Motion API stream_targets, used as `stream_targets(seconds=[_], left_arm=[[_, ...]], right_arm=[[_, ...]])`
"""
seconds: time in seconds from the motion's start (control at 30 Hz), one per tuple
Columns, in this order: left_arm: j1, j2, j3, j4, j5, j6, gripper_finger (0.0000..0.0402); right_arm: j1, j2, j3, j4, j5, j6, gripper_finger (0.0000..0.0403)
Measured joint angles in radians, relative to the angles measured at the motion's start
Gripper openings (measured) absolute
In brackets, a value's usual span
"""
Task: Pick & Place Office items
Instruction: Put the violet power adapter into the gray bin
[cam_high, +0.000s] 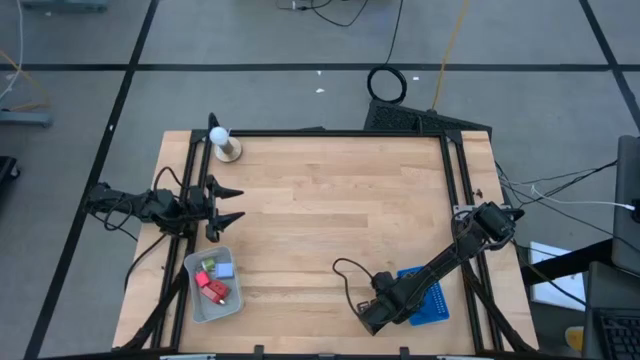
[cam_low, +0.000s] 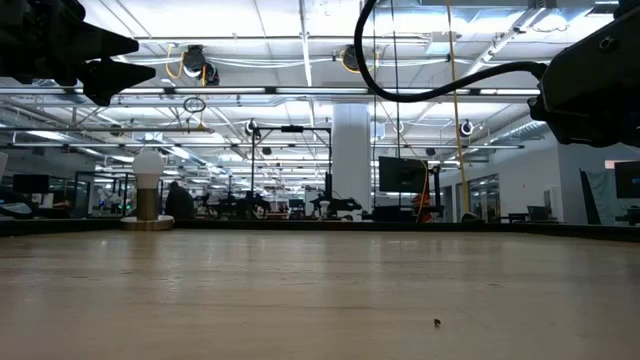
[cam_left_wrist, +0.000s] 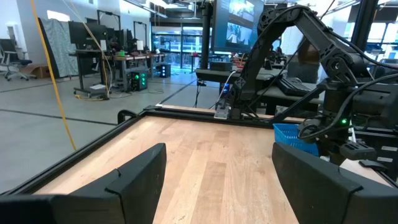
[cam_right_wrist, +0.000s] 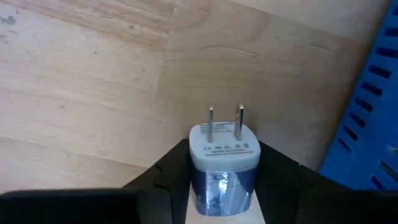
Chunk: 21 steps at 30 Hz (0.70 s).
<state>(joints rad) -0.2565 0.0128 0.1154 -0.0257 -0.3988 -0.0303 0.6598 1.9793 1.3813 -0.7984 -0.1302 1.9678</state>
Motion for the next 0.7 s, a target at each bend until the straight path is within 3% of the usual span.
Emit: stream_targets(seconds=[0.17, 0.47, 0.7], left_arm=[[0.0, 0.0, 0.0, 0.0, 0.0, 0.0, 0.0294], [0.0, 0.0, 0.0, 0.0, 0.0, 0.0, 0.0294], [0.0, 0.0, 0.0, 0.0, 0.0, 0.0, 0.0294]], right_arm=[[0.003, -0.006, -0.001, 0.03, 0.059, -0.006, 0.0128], [0.014, -0.107, 0.015, 0.067, 0.367, -0.032, 0.0128], [0.012, -0.259, 0.017, 0.073, 0.595, -0.171, 0.0128]])
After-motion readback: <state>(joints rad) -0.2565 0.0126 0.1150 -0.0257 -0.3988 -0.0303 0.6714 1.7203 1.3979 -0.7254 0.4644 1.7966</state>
